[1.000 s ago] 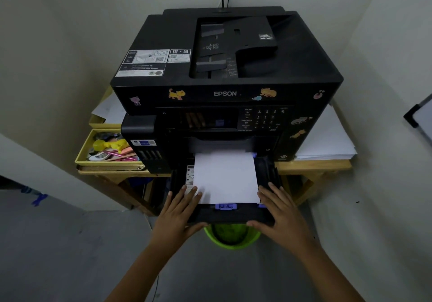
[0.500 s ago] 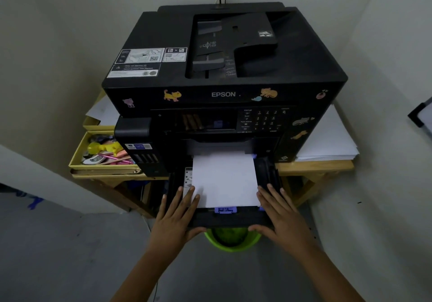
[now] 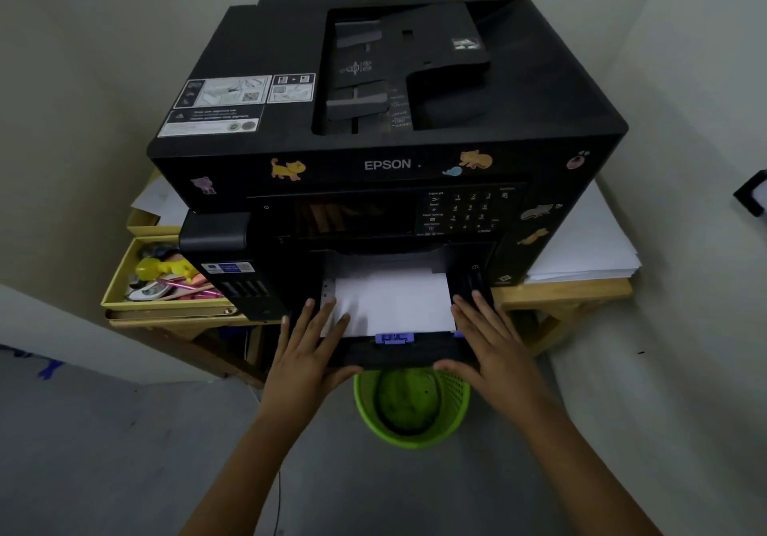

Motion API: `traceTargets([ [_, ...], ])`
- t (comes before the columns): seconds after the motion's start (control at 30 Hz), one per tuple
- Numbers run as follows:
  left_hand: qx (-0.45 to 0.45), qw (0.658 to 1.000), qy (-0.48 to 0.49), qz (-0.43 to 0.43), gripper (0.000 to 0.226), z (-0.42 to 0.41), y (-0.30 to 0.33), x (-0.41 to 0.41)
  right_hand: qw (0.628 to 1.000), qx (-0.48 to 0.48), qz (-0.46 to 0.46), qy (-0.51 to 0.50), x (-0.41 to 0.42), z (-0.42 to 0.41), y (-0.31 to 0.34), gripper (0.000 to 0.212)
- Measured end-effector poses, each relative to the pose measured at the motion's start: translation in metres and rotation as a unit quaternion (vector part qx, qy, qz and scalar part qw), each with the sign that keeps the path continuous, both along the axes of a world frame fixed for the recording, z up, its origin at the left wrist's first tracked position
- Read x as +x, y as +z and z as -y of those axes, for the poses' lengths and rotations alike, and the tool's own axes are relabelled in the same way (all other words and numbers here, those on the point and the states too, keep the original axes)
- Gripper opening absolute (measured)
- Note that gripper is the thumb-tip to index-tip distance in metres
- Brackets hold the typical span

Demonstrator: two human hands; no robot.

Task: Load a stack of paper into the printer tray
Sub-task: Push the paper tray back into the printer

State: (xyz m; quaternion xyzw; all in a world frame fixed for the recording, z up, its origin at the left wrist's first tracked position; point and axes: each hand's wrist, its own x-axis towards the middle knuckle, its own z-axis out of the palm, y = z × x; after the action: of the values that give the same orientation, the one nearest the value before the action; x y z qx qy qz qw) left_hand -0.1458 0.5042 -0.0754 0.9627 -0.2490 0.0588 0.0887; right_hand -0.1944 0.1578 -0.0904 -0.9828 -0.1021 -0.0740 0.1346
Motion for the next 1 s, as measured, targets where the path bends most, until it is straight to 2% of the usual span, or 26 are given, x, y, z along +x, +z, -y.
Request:
traceTargets([
  [0.07,-0.041,0.999,0.023,0.011,0.076,0.006,0.003,0.005,0.999,0.026,0.025,-0.011,0.008,-0.003,0.002,0.092],
  [0.23,-0.149,0.986,0.030,0.062,0.042,0.037,-0.001,0.006,0.989,0.049,0.139,0.029,0.028,-0.019,0.008,0.050],
  [0.27,-0.155,0.985,0.027,0.073,0.043,0.045,-0.003,0.005,0.987,0.051,0.150,0.033,0.031,-0.023,0.009,0.045],
  [0.37,-0.160,0.982,0.023,0.096,0.059,0.063,-0.007,0.002,0.989,0.031,0.145,0.001,0.031,-0.038,0.008,0.051],
  [0.47,-0.168,0.978,0.034,0.123,0.044,0.072,-0.014,-0.002,0.986,0.027,0.161,-0.035,0.028,-0.048,-0.001,0.039],
  [0.6,-0.179,0.962,0.153,0.141,0.031,0.078,-0.016,-0.007,0.984,0.089,0.142,-0.060,0.024,-0.055,-0.011,0.023],
  [0.73,-0.266,0.947,0.156,0.088,0.029,0.072,-0.021,0.003,0.972,0.189,0.113,-0.088,0.030,-0.060,-0.007,0.014],
  [0.83,-0.351,0.921,0.169,0.023,0.034,0.070,-0.019,0.010,0.954,0.256,0.103,-0.119,0.043,-0.056,0.001,0.011],
  [1.0,-0.444,0.869,0.202,-0.081,0.031,0.079,-0.011,0.017,0.950,0.274,0.105,-0.111,0.058,-0.043,0.003,0.014],
])
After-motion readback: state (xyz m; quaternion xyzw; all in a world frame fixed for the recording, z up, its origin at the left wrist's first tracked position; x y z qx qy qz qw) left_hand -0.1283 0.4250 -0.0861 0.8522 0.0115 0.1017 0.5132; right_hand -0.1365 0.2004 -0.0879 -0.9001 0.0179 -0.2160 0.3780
